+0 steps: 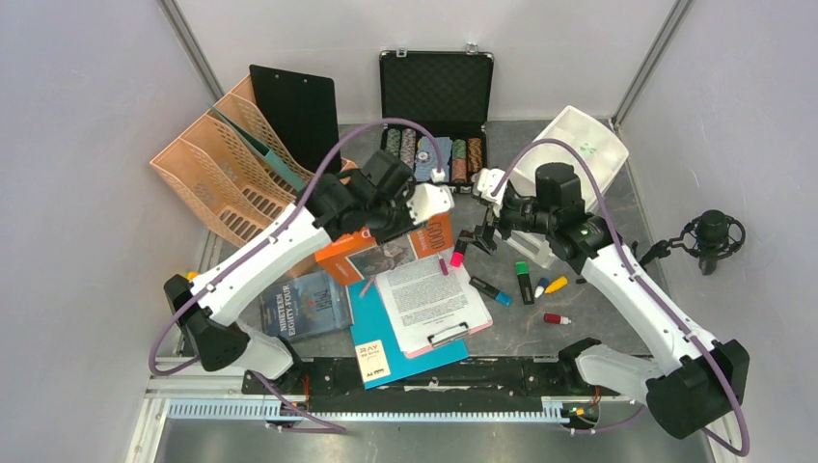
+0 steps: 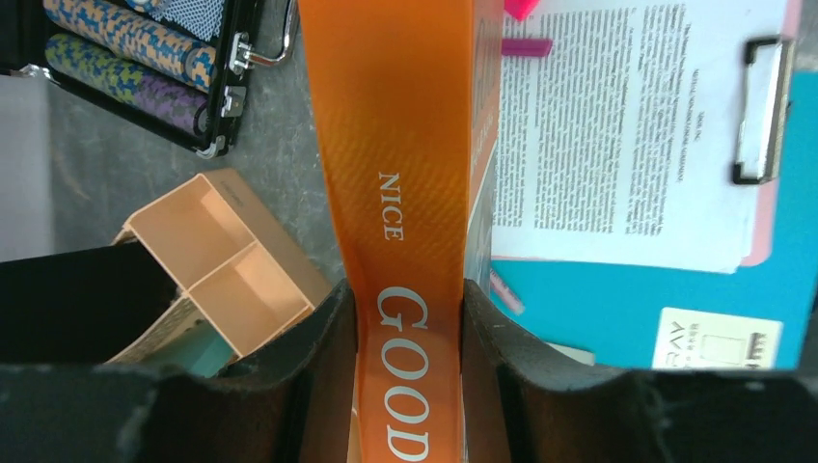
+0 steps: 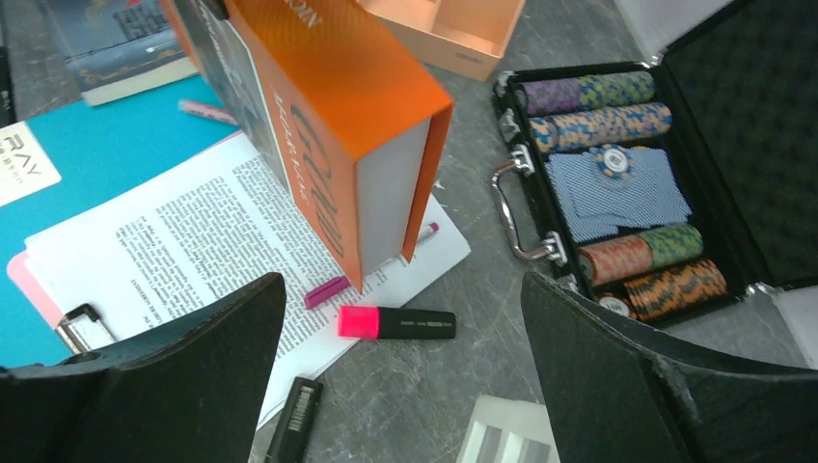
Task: Organize the desk
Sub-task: Pick up the book from the center of the board.
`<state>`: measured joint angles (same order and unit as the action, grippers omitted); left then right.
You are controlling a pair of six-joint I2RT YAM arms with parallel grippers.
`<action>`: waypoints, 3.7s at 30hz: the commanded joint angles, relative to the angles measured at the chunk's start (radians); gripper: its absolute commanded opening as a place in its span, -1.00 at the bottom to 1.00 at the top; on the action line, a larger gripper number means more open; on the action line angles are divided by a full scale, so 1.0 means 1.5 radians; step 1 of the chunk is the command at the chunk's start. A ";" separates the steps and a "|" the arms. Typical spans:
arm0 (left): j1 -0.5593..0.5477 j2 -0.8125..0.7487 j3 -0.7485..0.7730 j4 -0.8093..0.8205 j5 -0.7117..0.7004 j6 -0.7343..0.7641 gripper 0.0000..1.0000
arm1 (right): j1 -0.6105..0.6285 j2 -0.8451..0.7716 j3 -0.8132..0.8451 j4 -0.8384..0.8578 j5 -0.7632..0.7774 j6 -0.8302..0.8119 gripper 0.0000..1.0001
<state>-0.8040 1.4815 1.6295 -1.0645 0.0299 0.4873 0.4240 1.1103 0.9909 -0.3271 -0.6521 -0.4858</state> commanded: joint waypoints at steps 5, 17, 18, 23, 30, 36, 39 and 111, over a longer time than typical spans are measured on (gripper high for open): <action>-0.089 -0.069 -0.106 0.117 -0.146 0.080 -0.96 | 0.004 0.006 -0.081 0.042 -0.136 -0.066 0.96; -0.109 -0.112 -0.182 0.177 -0.086 0.101 -0.95 | 0.011 0.010 -0.146 0.129 -0.176 -0.051 0.96; -0.109 -0.114 -0.185 0.177 -0.080 0.101 -0.95 | 0.011 0.010 -0.145 0.134 -0.175 -0.049 0.96; -0.110 -0.121 -0.197 0.177 -0.060 0.103 -0.96 | 0.015 0.019 -0.135 0.153 -0.162 -0.048 0.96; -0.112 -0.128 -0.205 0.176 -0.036 0.109 -0.95 | 0.050 0.040 -0.115 0.153 -0.145 -0.065 0.96; -0.116 -0.131 -0.221 0.177 -0.024 0.116 -0.96 | 0.079 0.075 -0.079 0.137 -0.131 -0.089 0.96; -0.116 -0.135 -0.226 0.177 -0.023 0.116 -0.96 | 0.089 0.091 -0.066 0.135 -0.136 -0.089 0.87; 0.051 -0.276 -0.303 0.206 -0.063 0.132 -0.95 | 0.026 0.102 0.077 0.033 -0.012 -0.003 0.52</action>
<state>-0.7246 1.1236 1.0813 -0.7990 0.0303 0.7444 0.4744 1.2781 1.0183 -0.3897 -0.7654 -0.7261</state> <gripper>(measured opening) 0.499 0.658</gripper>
